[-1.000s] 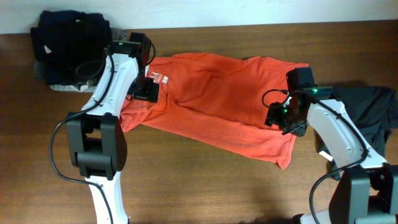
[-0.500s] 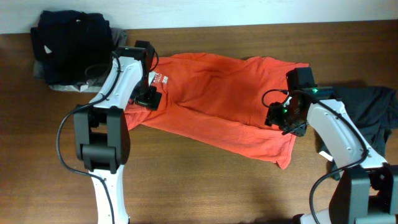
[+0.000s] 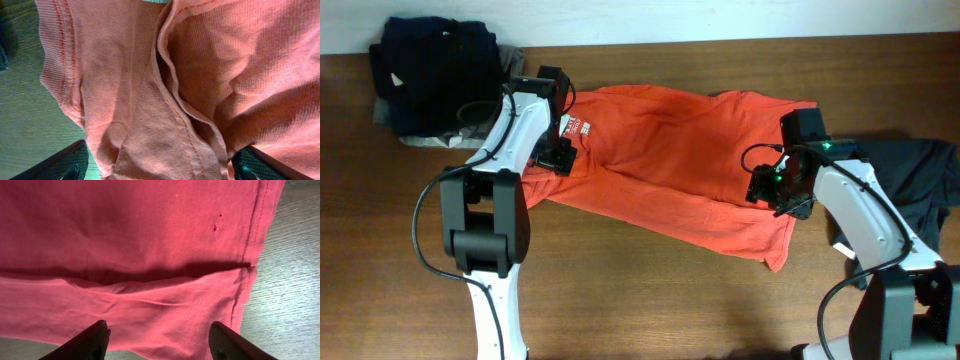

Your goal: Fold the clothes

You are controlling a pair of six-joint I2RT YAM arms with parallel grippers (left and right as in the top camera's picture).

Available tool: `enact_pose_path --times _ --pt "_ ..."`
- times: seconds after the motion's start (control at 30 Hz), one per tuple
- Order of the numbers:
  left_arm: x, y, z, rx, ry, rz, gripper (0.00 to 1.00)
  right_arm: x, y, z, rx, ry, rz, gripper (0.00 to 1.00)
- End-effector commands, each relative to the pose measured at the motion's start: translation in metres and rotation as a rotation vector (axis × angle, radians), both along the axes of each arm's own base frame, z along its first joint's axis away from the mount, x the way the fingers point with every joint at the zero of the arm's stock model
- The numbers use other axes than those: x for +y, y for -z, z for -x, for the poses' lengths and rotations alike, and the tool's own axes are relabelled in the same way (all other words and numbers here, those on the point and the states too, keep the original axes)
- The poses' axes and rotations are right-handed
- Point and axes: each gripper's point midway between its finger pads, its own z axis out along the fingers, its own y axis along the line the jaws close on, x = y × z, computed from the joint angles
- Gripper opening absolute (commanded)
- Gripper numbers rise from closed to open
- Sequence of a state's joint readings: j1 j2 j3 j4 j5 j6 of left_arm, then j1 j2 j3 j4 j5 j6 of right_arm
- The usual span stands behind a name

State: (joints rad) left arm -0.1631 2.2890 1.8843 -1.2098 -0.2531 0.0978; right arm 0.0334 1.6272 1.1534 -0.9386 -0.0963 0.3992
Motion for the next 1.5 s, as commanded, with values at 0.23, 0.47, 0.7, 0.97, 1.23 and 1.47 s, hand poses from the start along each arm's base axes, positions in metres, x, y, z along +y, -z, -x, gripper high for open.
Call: enact_pose_path --times 0.23,0.47,0.7,0.97,1.23,1.47 --pt "0.004 0.001 0.006 0.031 0.016 -0.029 0.89 0.000 0.002 0.001 0.009 -0.003 -0.004 0.69" --pt "0.004 -0.001 0.006 0.030 0.016 -0.029 0.89 0.000 0.002 0.001 0.007 -0.003 -0.003 0.69" --pt "0.006 -0.001 0.000 0.009 0.009 -0.026 0.67 0.000 0.002 0.001 0.007 -0.002 0.000 0.69" --pt "0.011 -0.001 -0.005 -0.010 -0.004 -0.023 0.51 0.000 0.002 0.001 0.007 -0.002 0.000 0.69" --pt "0.014 -0.001 -0.008 -0.023 -0.011 -0.022 0.32 0.000 0.002 0.001 0.007 -0.002 0.000 0.69" --pt "0.023 -0.003 -0.017 -0.062 -0.017 -0.061 0.16 0.000 0.002 0.001 0.007 -0.002 0.000 0.69"
